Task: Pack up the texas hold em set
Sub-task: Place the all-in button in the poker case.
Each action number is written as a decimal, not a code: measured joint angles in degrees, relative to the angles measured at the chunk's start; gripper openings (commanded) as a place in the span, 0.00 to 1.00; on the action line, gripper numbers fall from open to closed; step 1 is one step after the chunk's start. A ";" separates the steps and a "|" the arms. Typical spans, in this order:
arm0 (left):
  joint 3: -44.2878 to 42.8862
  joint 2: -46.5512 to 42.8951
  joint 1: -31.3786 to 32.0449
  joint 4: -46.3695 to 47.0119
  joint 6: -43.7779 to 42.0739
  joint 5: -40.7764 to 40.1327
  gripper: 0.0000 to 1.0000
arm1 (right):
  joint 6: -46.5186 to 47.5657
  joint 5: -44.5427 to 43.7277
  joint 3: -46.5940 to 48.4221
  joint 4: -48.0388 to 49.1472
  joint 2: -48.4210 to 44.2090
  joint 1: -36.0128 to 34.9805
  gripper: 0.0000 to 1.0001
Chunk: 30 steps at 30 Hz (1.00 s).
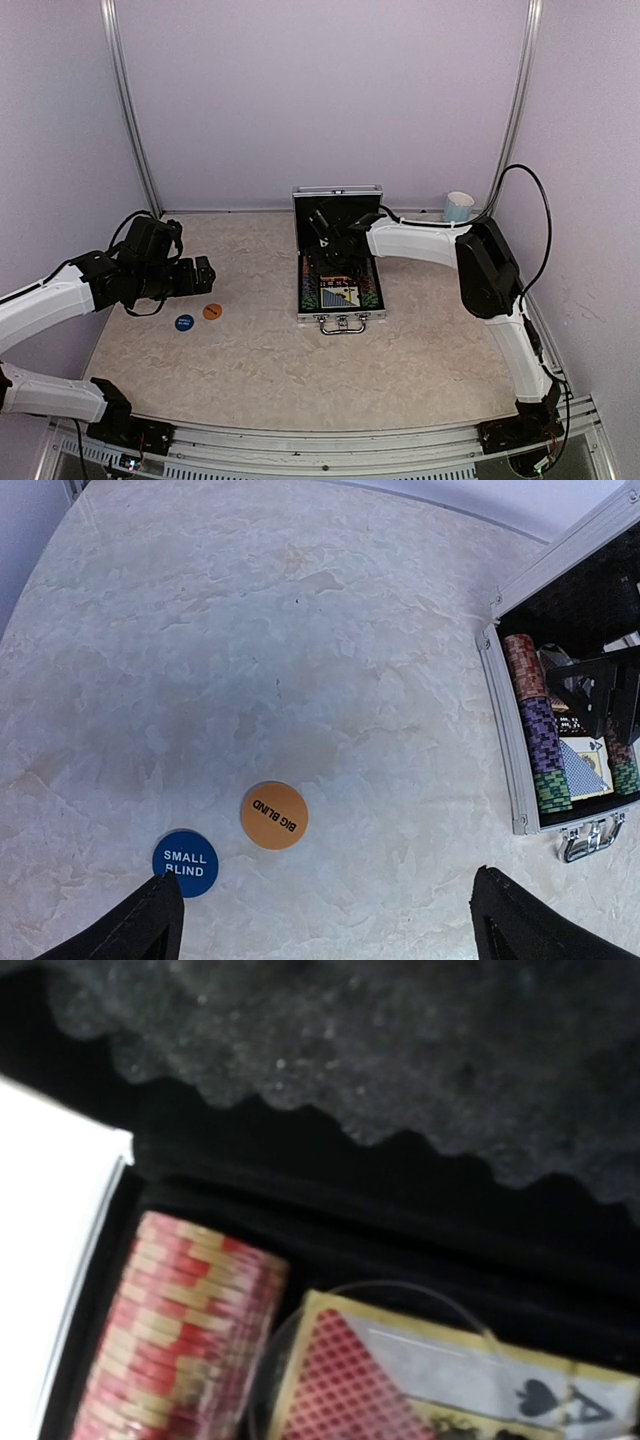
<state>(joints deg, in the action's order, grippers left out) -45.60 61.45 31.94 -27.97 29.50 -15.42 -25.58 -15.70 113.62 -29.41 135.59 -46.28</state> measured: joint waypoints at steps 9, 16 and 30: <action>0.00 0.02 -0.04 0.00 -0.02 0.02 0.99 | -1.36 0.55 -3.98 4.98 -0.94 -0.04 0.74; 0.00 0.02 -0.04 0.00 0.00 0.02 0.99 | -1.53 0.42 -4.04 5.31 -0.94 -0.31 0.74; 0.00 0.02 -0.04 0.00 -0.02 0.02 0.99 | -3.67 0.31 -8.09 5.33 -3.63 -0.98 0.74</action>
<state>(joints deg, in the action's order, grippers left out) -45.60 61.47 31.90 -27.97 29.47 -15.40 -29.26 -15.40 105.54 -24.08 131.96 -47.27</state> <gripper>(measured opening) 0.989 0.742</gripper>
